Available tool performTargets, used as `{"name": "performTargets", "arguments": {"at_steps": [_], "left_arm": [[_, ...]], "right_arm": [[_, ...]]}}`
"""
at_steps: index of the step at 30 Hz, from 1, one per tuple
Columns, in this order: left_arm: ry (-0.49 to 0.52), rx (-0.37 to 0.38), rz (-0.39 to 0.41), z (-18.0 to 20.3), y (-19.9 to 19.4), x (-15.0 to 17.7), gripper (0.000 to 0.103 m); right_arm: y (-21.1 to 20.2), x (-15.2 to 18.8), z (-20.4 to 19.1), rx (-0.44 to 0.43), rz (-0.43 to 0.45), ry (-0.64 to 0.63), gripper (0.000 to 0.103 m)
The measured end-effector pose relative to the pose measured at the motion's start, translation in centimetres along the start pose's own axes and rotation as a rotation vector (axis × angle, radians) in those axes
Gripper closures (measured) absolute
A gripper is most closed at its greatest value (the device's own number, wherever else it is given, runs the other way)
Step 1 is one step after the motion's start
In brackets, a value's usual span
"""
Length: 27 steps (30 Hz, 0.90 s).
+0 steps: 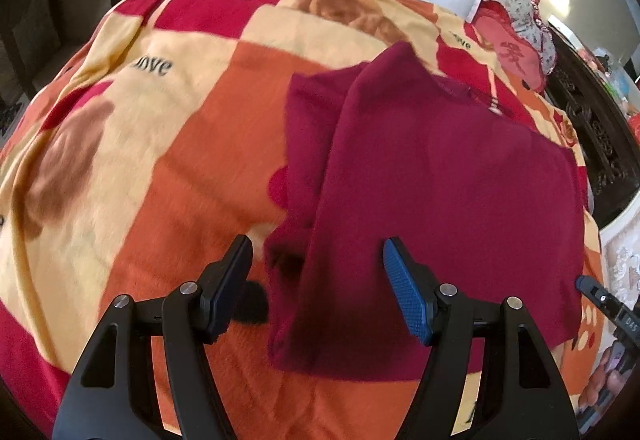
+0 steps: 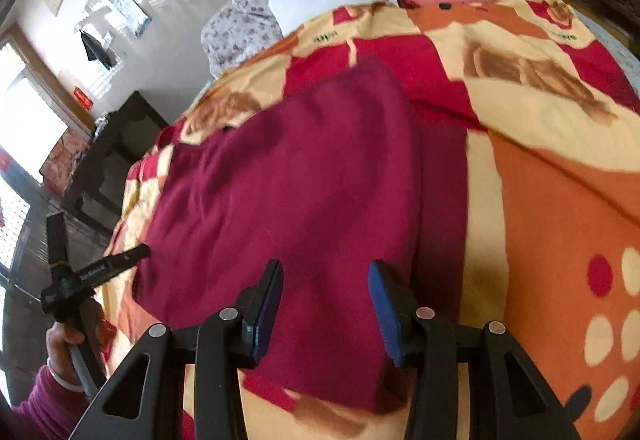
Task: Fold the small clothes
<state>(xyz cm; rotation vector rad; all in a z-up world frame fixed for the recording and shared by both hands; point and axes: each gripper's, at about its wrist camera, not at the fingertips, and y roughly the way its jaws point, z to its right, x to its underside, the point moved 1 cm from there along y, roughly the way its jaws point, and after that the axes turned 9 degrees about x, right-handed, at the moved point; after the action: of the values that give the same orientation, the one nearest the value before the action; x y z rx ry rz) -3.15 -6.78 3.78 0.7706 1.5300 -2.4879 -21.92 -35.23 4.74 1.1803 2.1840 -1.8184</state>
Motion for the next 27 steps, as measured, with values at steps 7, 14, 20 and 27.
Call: {"name": "performTargets", "arguments": {"at_steps": [7,14,20,27], "left_arm": [[-0.049,0.004,-0.032,-1.5,1.0,2.2,0.035],[-0.078,0.029,-0.007,-1.9,0.6,2.9,0.035],[-0.111,0.070,0.009,-2.7,0.1,3.4,0.035],[-0.145,0.117,0.014,-3.7,-0.2,3.7,0.035]], "right_arm": [[0.9,0.2,0.7,0.015,-0.041,0.040,0.060],[0.8,-3.0,-7.0,-0.167,-0.038,-0.014,0.058],[5.4,-5.4,-18.7,-0.204,-0.097,-0.166,0.058],[14.0,-7.5,-28.3,-0.093,-0.197,-0.249,0.058]]}}
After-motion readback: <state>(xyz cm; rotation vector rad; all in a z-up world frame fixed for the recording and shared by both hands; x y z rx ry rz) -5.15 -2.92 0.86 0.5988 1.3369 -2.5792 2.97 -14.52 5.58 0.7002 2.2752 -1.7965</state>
